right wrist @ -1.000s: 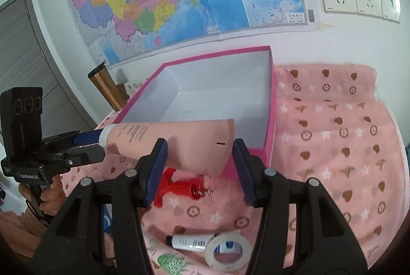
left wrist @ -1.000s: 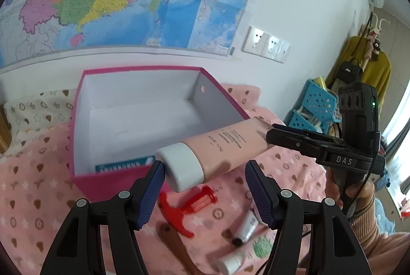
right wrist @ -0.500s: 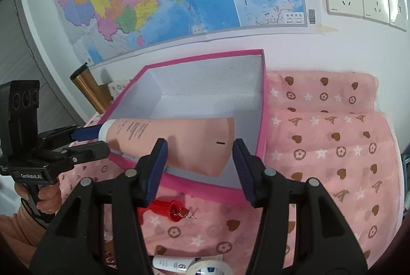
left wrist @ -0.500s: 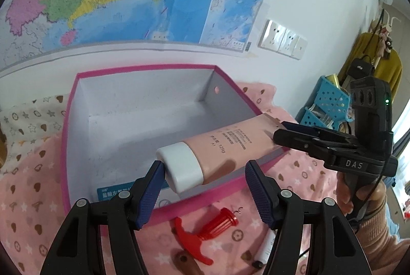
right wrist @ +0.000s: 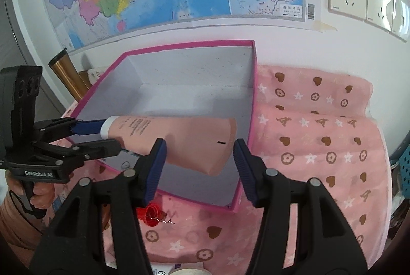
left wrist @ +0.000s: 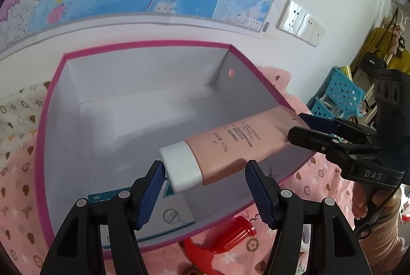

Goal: Organize rigid objects
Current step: 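Carry the pink tube into the magenta box and open the right gripper, then grasp the red T-handle corkscrew by its shaft with the right gripper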

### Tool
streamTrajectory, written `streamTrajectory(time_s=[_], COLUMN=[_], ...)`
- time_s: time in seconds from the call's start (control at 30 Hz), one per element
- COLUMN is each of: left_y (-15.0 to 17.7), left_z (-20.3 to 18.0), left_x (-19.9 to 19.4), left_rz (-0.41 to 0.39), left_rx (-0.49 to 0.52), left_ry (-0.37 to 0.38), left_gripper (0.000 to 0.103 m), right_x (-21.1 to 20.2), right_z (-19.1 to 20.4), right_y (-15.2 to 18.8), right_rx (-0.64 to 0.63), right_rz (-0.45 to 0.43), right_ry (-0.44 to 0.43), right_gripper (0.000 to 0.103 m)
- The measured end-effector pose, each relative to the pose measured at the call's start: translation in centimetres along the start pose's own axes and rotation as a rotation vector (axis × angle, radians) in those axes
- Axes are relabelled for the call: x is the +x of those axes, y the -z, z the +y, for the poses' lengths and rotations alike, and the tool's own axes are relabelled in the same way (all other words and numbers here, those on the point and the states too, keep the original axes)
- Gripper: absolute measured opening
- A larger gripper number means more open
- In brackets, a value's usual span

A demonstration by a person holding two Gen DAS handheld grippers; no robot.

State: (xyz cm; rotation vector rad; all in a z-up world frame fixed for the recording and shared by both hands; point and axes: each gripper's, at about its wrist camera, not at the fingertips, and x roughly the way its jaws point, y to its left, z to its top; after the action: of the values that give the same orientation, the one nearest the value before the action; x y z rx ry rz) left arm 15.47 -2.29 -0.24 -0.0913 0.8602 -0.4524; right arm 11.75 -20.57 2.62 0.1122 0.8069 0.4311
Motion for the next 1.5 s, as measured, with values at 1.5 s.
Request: streamTrajectory(time_s=[1.5], left_y=[9.7], left_z=[0.2], left_x=[-2.7], left_rz=[-0.007], left_rx=[-0.048], left_ry=[-0.019], left_gripper=[0.067], right_x=[3.7], right_z=[6.0], right_y=[8.2], right_rx=[-0.009], right_rz=[0.166], right_ry=[-0.193], right_gripper=[0.037])
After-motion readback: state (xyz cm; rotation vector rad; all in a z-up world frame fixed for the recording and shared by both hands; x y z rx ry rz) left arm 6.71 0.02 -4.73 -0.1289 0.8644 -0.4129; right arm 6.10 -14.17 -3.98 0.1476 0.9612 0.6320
